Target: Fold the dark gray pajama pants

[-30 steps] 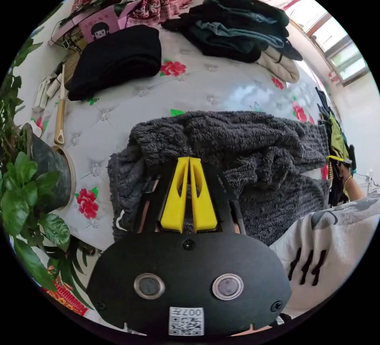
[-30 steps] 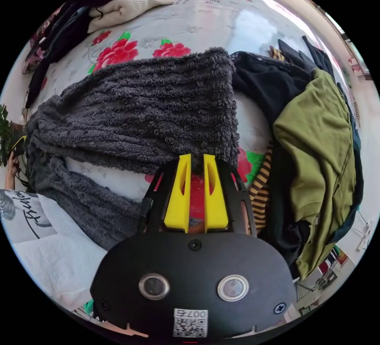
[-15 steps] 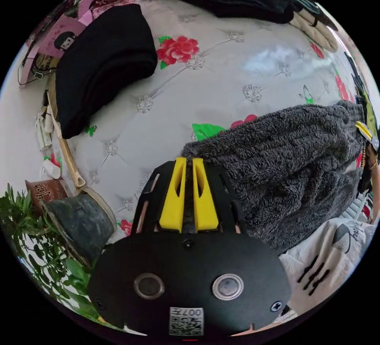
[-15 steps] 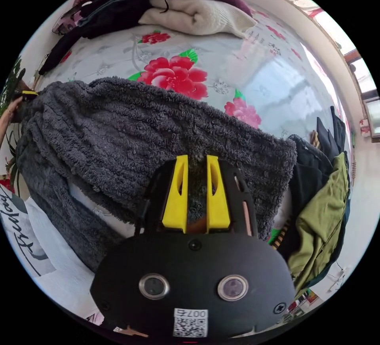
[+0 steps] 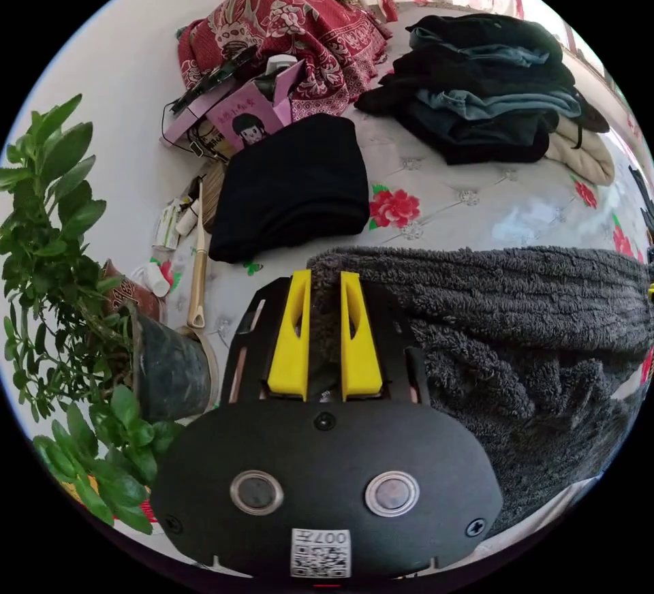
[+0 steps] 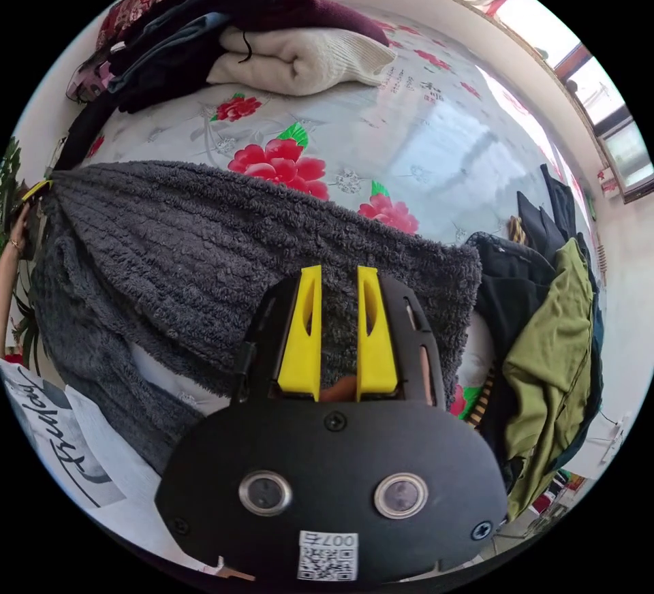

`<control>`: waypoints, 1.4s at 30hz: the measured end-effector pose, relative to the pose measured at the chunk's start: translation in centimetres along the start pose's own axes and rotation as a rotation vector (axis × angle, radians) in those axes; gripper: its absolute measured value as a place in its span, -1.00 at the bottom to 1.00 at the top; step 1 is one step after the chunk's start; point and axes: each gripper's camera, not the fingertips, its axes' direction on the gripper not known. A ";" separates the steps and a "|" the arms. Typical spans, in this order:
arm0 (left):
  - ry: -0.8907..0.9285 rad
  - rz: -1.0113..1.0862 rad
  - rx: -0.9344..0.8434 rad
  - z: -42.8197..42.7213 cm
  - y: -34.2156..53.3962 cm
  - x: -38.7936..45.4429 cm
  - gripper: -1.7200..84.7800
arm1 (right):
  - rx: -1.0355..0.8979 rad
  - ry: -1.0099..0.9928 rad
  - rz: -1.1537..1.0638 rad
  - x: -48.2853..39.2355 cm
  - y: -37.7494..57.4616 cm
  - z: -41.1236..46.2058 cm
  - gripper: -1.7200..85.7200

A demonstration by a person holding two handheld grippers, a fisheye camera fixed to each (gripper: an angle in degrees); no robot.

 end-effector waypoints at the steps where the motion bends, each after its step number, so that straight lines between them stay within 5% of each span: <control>1: -0.004 -0.026 0.019 -1.1 0.5 0.0 -0.81 | 0.009 -0.008 0.001 0.1 0.0 -0.2 -0.80; 6: -0.019 -0.041 0.005 -3.6 5.3 1.2 -0.81 | -0.060 -0.020 0.042 1.6 -1.4 3.4 -0.78; 10: 0.036 -0.031 -0.209 -1.0 10.8 3.0 -0.91 | -0.010 -0.008 0.109 4.4 -2.9 4.5 -0.77; 13: -0.221 0.092 -0.428 3.2 15.3 2.8 -0.97 | -0.017 -0.051 0.269 9.2 -5.0 4.8 -0.76; 20: -0.156 -0.006 -0.386 2.0 15.2 -0.5 -0.98 | -0.060 0.020 0.240 9.6 -7.6 2.6 -0.78; 28: 0.022 -0.064 -0.146 -6.2 16.7 -1.8 -0.84 | 0.050 -0.172 0.095 3.8 5.7 -5.4 -0.81; 36: 0.025 -0.010 -0.339 -3.5 19.2 -3.3 -0.77 | -0.138 -0.184 0.246 3.8 21.5 -7.1 -0.80; 41: 0.009 0.105 -0.388 -1.6 19.9 -2.6 -0.93 | -0.292 -0.183 0.335 4.1 26.6 -3.7 -0.78; 42: 0.010 0.116 -0.400 -1.7 19.8 -2.7 -0.94 | -0.188 -0.168 0.321 4.0 27.2 -4.5 -0.78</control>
